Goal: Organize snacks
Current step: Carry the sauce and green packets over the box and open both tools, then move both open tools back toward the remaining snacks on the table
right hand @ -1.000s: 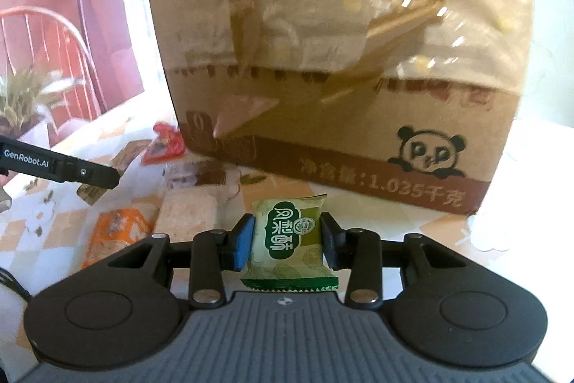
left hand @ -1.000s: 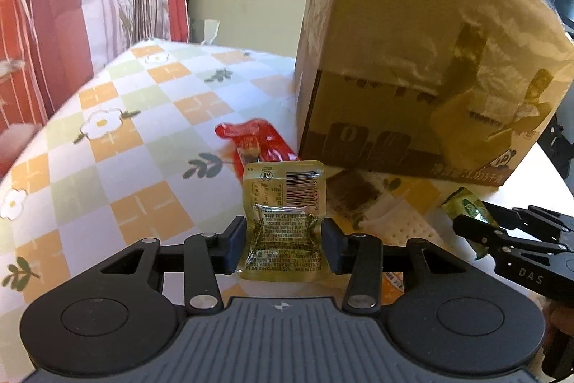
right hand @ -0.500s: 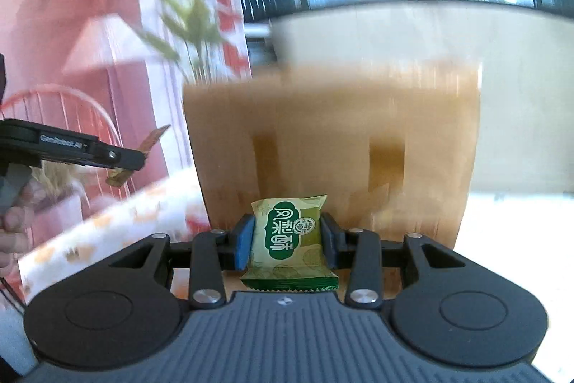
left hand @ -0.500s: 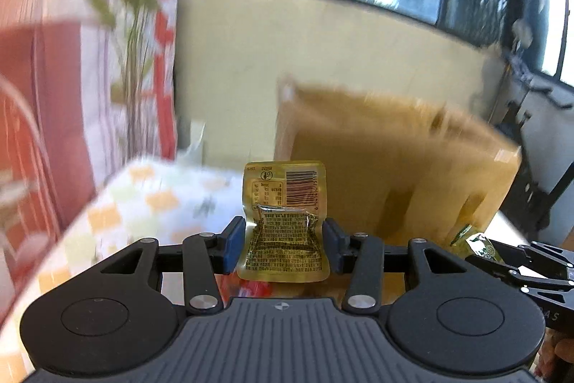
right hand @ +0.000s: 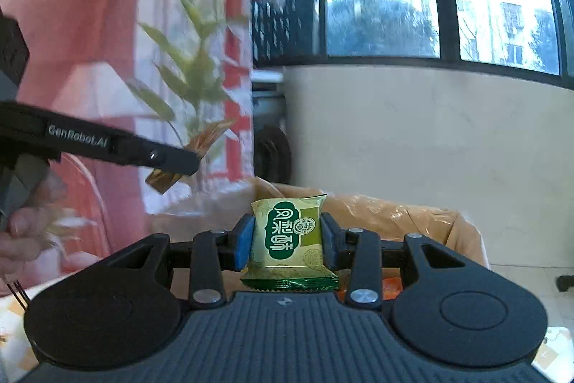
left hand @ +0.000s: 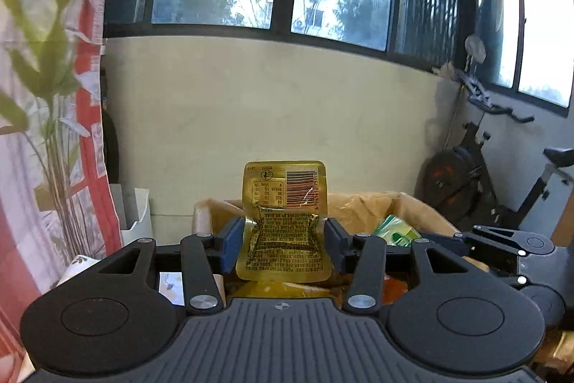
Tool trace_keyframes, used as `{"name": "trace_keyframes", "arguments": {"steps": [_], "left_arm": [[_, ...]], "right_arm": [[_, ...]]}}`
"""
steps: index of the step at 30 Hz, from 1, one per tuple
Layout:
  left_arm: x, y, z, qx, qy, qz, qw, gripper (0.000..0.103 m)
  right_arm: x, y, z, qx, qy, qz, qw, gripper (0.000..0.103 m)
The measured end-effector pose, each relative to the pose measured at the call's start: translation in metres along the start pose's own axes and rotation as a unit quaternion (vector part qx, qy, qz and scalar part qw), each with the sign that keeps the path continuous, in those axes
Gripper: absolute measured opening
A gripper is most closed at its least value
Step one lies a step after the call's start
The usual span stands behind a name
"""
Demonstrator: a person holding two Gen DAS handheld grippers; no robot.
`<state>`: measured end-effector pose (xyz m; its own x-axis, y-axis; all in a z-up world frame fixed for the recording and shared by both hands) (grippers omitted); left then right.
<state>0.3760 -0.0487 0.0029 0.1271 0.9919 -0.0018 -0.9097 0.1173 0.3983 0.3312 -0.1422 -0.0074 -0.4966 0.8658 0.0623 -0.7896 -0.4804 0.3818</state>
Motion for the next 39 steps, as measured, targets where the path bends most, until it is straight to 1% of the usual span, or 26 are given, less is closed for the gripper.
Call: {"name": "trace_keyframes", "arguments": {"steps": [2,4,6,7,10,14,17,21,24,28,32,35,39], "left_arm": [[-0.002,-0.021,-0.003,0.030,0.006,-0.003,0.9995,0.052],[-0.007,-0.036,-0.006,0.048,0.013,-0.016,0.9986,0.052],[-0.013,-0.047,-0.009,0.063,0.008,-0.025,0.9977,0.058],[-0.014,-0.050,-0.012,0.071,0.007,-0.029,0.9970,0.058],[-0.010,-0.053,-0.016,0.078,0.007,-0.023,0.9967,0.062],[0.001,-0.037,-0.024,0.078,0.013,-0.020,0.9967,0.062],[0.009,-0.018,-0.028,0.067,0.002,-0.017,0.9976,0.062],[0.032,0.011,-0.035,0.060,-0.009,-0.007,0.9981,0.062],[0.059,0.028,-0.045,0.063,0.004,0.007,0.9980,0.062],[0.089,0.037,-0.066,0.079,0.031,0.025,0.9961,0.061],[0.100,0.029,-0.100,0.117,0.053,0.025,0.9914,0.059],[0.098,0.025,-0.125,0.141,0.063,0.018,0.9879,0.057],[0.091,0.018,-0.159,0.176,0.076,0.009,0.9815,0.057]], "right_arm": [[-0.008,-0.017,-0.005,0.016,-0.009,-0.007,1.000,0.041],[-0.014,-0.031,-0.011,0.032,-0.012,-0.020,0.999,0.041],[-0.017,-0.039,-0.016,0.045,-0.020,-0.024,0.998,0.044],[-0.017,-0.041,-0.018,0.048,-0.026,-0.021,0.998,0.044],[-0.017,-0.037,-0.019,0.044,-0.031,-0.018,0.998,0.058],[-0.010,-0.021,-0.016,0.025,-0.033,-0.008,0.999,0.058],[-0.001,0.005,-0.017,0.002,-0.041,-0.004,0.999,0.058],[0.012,0.034,-0.021,-0.025,-0.056,0.005,0.998,0.058],[0.023,0.047,-0.030,-0.034,-0.065,0.013,0.997,0.058],[0.037,0.058,-0.048,-0.034,-0.071,0.021,0.997,0.058],[0.044,0.054,-0.074,-0.007,-0.091,0.021,0.996,0.058],[0.047,0.049,-0.098,0.024,-0.099,0.015,0.995,0.058],[0.053,0.038,-0.132,0.075,-0.108,0.021,0.991,0.058]]}}
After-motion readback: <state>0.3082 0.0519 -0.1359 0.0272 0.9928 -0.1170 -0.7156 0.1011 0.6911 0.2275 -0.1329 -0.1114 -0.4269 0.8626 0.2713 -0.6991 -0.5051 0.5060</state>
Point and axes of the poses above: each gripper's, at about its wrist camera, not at the fingertips, and y roughly against the way its jaws point, x to its left, z to its top, the point moved 9 cm from there along -y, roughly the way its jaws point, and after that the axes turned 10 degrees about z, right-handed, at the moved point
